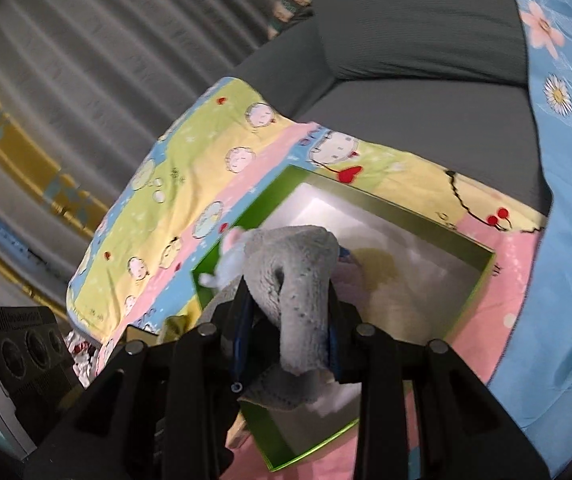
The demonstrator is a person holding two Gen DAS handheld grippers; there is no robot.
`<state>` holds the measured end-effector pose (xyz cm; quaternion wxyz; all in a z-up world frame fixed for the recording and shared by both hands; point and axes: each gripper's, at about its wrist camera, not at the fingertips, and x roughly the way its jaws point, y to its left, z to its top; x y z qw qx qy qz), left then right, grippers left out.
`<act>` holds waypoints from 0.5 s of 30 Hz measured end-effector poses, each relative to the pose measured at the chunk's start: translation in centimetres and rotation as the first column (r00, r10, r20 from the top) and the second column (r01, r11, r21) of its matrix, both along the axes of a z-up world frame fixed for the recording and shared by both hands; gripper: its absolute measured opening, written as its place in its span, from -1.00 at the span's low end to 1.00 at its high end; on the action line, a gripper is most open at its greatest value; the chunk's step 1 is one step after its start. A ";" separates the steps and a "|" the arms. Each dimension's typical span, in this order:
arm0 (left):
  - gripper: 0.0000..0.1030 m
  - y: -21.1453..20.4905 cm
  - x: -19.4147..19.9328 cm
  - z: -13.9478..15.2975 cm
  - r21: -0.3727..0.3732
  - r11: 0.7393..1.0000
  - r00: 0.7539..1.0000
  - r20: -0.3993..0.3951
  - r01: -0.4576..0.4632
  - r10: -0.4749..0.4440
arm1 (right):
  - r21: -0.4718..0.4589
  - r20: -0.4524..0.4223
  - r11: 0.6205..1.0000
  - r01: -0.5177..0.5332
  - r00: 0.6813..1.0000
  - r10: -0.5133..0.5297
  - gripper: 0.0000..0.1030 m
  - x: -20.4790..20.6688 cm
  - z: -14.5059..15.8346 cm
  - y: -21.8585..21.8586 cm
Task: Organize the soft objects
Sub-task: 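Carry the grey knit cloth with the right tool over the green box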
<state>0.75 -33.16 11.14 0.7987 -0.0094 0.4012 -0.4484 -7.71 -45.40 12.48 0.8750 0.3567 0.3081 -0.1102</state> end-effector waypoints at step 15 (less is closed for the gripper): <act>-0.60 -1.4 1.3 -3.2 0.093 0.995 0.992 -0.123 -0.027 0.038 | 0.017 -0.161 1.000 0.025 0.987 -0.022 -0.32 1.9 -3.5 -1.9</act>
